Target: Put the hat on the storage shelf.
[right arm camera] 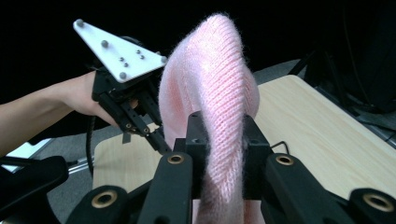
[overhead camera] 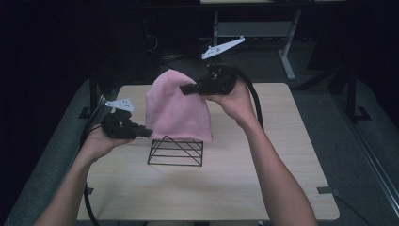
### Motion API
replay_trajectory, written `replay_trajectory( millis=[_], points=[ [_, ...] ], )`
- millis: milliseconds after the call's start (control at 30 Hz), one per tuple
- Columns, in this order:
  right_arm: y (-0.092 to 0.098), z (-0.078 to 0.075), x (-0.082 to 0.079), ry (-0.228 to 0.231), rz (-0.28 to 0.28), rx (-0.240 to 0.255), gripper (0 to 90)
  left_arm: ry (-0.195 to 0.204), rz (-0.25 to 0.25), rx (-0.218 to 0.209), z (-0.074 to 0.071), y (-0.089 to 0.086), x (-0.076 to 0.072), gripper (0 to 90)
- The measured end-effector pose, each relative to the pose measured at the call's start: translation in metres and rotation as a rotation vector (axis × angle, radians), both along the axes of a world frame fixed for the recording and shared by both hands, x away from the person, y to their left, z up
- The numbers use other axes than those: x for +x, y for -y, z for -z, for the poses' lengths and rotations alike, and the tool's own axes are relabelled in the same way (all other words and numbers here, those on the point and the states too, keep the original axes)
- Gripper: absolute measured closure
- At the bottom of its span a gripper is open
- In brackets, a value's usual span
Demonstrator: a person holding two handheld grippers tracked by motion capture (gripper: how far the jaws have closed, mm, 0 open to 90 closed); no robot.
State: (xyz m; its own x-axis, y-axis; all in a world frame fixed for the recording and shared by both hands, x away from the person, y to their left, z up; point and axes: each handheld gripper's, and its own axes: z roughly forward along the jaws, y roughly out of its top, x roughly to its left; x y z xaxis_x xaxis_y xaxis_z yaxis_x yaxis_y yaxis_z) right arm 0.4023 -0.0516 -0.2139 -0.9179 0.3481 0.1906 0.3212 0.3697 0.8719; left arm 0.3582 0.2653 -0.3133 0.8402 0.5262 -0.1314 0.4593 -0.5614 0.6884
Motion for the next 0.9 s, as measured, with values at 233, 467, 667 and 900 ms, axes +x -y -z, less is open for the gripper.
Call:
replay_trajectory(
  millis=[233, 467, 667, 900],
  points=[
    [-0.008, 0.006, -0.004, -0.003, -0.039, -0.002, 76.2, -0.001, -0.014, 0.004, 0.009, -0.008, -0.006, 83.0],
    [-0.014, 0.013, -0.007, -0.027, -0.089, -0.006, 74.5, -0.002, -0.026, 0.014, 0.018, -0.011, -0.01, 83.0],
    [-0.016, 0.024, -0.008, -0.055, -0.117, -0.011, 73.6, -0.012, -0.038, 0.034, 0.029, -0.013, -0.012, 83.1],
    [-0.015, 0.038, -0.008, -0.082, -0.121, -0.025, 73.0, -0.025, -0.045, 0.048, 0.039, -0.016, -0.013, 83.1]
  ],
)
